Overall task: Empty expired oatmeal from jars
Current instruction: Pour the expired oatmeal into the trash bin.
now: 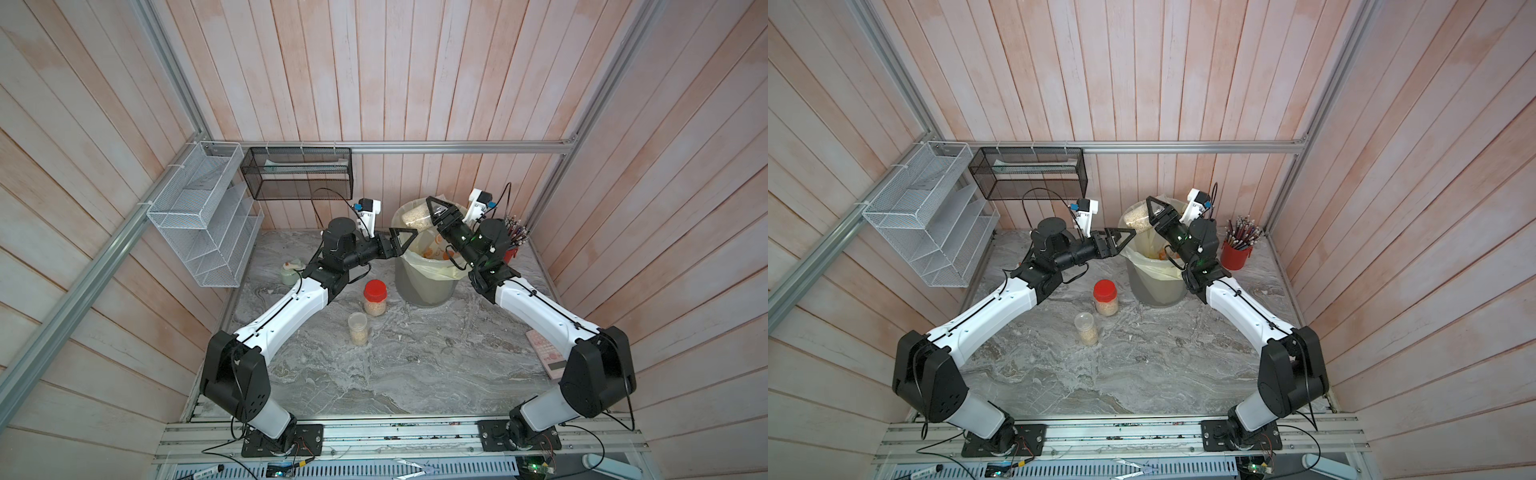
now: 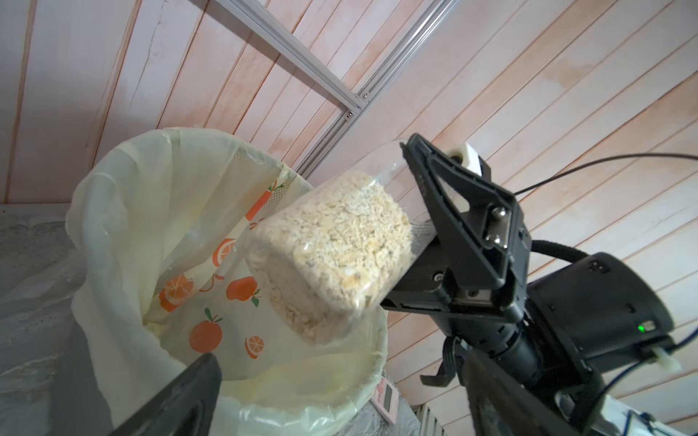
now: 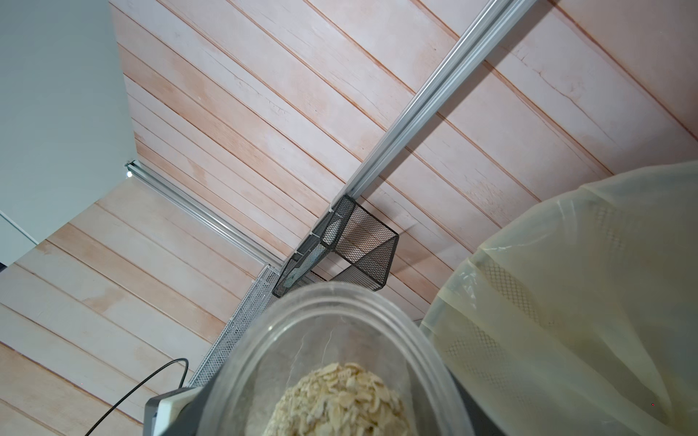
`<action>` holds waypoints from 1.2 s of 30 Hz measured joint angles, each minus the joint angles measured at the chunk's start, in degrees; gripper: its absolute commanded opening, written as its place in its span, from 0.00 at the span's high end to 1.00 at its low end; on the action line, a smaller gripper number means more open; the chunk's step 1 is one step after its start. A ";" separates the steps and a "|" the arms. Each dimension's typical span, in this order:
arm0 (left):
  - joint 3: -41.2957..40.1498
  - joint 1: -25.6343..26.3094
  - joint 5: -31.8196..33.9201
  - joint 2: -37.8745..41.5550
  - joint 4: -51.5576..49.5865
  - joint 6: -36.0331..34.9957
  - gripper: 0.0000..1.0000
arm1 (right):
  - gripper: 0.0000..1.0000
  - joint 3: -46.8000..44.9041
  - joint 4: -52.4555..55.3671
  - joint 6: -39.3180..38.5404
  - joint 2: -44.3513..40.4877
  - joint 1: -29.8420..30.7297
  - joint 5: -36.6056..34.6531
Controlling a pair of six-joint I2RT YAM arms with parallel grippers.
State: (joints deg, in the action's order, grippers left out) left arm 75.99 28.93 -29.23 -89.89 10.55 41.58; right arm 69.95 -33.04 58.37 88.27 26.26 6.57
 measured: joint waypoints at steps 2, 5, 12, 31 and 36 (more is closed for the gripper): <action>-0.04 0.02 0.68 0.13 0.87 3.15 0.00 | 0.73 -0.13 -0.11 0.48 0.00 0.26 -0.59; -0.04 0.02 1.66 0.42 1.42 8.07 0.00 | 0.74 -0.20 -0.74 1.36 0.00 0.74 -1.55; -0.85 0.02 4.11 0.76 1.51 19.21 0.00 | 0.75 -1.49 -3.52 4.09 0.02 2.14 -4.44; -1.73 0.02 4.26 0.74 5.11 36.83 0.00 | 0.76 -3.91 -10.12 9.90 1.25 5.16 -10.23; -1.73 0.02 5.31 0.52 7.23 38.25 0.01 | 0.76 -4.31 -10.27 11.76 1.25 5.55 -11.04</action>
State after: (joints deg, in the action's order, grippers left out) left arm 74.26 28.95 -23.92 -89.36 17.78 79.83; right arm 65.65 -43.31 70.13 89.52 31.81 -4.47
